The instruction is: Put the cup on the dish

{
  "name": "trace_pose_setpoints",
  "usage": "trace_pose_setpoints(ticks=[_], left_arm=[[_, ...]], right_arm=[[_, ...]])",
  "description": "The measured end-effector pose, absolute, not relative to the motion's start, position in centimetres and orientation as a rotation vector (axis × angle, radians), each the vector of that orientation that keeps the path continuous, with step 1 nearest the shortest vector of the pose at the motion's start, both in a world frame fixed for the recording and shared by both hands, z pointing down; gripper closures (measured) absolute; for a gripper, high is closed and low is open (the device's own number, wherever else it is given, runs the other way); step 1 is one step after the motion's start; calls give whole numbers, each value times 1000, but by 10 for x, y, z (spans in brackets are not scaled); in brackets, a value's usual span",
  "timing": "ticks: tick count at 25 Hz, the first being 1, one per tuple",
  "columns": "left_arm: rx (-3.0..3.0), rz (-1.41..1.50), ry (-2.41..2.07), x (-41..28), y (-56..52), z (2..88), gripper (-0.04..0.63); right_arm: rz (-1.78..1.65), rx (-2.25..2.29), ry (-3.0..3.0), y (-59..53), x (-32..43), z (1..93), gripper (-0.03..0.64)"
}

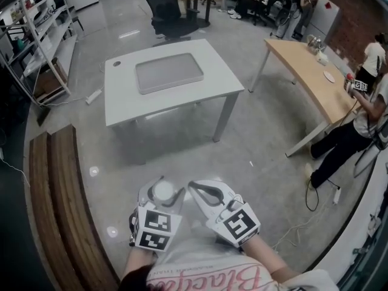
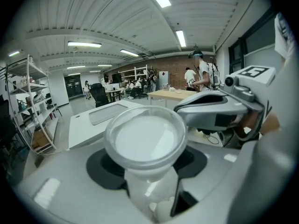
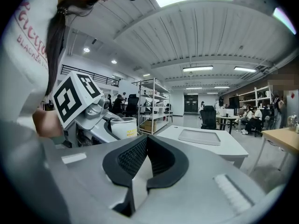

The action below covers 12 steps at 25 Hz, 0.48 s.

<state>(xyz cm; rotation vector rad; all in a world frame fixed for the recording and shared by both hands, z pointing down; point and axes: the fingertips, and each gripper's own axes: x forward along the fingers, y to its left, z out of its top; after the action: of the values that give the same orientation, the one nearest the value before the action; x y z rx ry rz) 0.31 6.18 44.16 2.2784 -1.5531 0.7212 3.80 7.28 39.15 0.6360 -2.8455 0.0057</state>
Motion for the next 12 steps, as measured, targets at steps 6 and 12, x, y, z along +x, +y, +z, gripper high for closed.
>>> trace_pose_setpoints(ticks=[6, 12], left_arm=[[2276, 734, -1537, -2, 46, 447, 344], [2282, 731, -1554, -19, 11, 448, 344]], right_arm=[[16, 633, -2859, 52, 29, 394, 615], [-13, 631, -2854, 18, 14, 396, 615]])
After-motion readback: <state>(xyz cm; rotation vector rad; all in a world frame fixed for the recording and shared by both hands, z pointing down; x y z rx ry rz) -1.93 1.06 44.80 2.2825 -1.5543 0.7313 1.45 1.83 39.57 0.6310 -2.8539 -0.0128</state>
